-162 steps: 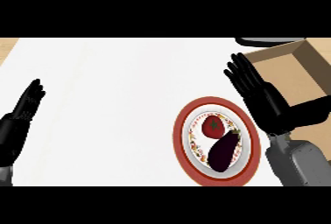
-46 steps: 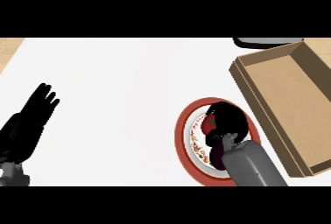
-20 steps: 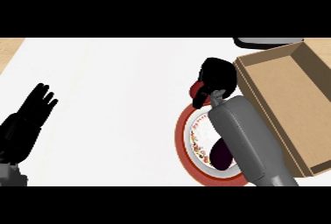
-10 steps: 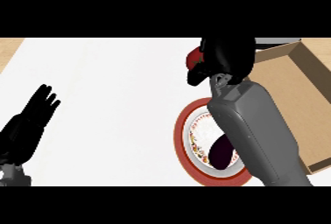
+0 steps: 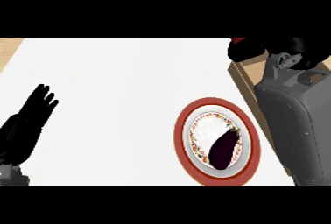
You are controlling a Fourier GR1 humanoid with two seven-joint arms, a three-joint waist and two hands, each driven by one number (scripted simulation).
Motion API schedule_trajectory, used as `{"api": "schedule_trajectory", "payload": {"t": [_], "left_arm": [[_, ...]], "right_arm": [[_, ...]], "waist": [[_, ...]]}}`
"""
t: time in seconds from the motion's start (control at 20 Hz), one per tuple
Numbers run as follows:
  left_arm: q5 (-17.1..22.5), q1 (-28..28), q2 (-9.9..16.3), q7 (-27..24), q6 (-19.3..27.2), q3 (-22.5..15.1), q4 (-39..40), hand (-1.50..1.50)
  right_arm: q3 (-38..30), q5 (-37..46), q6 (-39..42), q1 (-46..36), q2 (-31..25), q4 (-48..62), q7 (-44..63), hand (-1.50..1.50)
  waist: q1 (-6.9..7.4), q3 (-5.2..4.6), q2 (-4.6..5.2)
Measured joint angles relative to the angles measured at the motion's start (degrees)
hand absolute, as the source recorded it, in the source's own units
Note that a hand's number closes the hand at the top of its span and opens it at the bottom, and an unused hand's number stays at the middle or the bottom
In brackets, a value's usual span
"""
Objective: Pick the tomato from the plate and place it in the cardboard box
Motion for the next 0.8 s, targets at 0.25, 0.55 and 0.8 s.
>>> {"api": "schedule_trajectory", "payload": {"t": [0.25, 0.55, 0.8], "left_arm": [[-0.1, 0.2, -0.3, -1.0, -0.8, 0.1, 0.7, 0.0], [-0.5, -0.4, -0.6, 0.3, -0.3, 0.1, -0.3, 0.0], [-1.2, 0.7, -1.4, -0.1, -0.5, -0.3, -1.3, 0.0]], "right_arm": [[-4.4, -0.6, 2.2, 1.2, -4.2, 0.8, -2.7, 1.5], [-8.2, -1.4, -0.8, 2.6, -8.2, 5.5, -7.9, 1.5], [-10.5, -2.7, -5.9, 7.6, -9.9, 7.9, -13.2, 1.5]], "waist": [[0.2, 0.0, 0.13], [0.49, 0.01, 0.23], [0.51, 0.02, 0.25]]}}
